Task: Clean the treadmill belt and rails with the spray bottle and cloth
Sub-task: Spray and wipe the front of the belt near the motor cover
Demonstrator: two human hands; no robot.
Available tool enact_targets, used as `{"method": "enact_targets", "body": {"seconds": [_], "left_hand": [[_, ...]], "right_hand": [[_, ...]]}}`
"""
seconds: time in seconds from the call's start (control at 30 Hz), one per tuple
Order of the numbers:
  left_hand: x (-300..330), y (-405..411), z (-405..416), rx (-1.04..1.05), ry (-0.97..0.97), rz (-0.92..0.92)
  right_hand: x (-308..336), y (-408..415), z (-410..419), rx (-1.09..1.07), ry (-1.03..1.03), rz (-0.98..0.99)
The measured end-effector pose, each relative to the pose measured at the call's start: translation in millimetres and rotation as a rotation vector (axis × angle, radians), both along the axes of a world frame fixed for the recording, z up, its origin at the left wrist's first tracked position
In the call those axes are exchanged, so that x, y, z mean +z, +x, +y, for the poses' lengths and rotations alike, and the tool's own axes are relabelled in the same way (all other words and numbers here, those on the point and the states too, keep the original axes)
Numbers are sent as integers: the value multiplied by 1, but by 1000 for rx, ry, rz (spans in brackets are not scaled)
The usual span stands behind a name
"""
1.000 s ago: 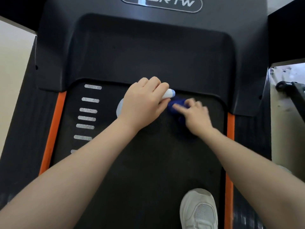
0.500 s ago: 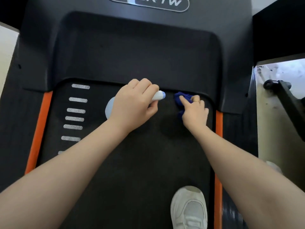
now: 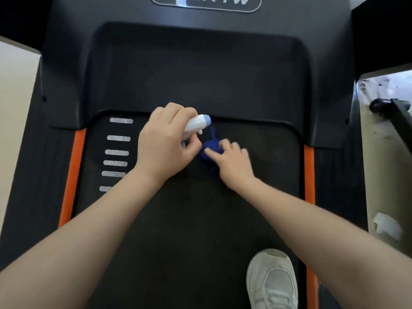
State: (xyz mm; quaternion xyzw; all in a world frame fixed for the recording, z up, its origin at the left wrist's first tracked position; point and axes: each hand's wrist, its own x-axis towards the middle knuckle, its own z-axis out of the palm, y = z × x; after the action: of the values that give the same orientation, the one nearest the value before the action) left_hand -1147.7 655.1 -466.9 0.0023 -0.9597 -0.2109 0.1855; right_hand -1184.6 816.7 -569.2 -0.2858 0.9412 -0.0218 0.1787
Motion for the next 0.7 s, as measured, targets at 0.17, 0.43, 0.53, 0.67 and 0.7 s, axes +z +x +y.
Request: {"method": "enact_targets", "body": {"seconds": [0.17, 0.43, 0.53, 0.67, 0.7], "left_hand": [[0, 7, -4, 5, 37, -5], [-2, 22, -15, 9, 538, -123], [-5, 30, -14, 89, 855, -238], [-15, 26, -28, 3, 974, -476], [-15, 22, -34, -65, 881, -496]], "right_hand": [[-6, -37, 12, -167, -58, 3], [1, 0, 28, 218, -35, -105], [1, -31, 36, -169, -37, -7], [4, -36, 41, -395, 3, -84], [5, -31, 47, -357, -74, -159]]}}
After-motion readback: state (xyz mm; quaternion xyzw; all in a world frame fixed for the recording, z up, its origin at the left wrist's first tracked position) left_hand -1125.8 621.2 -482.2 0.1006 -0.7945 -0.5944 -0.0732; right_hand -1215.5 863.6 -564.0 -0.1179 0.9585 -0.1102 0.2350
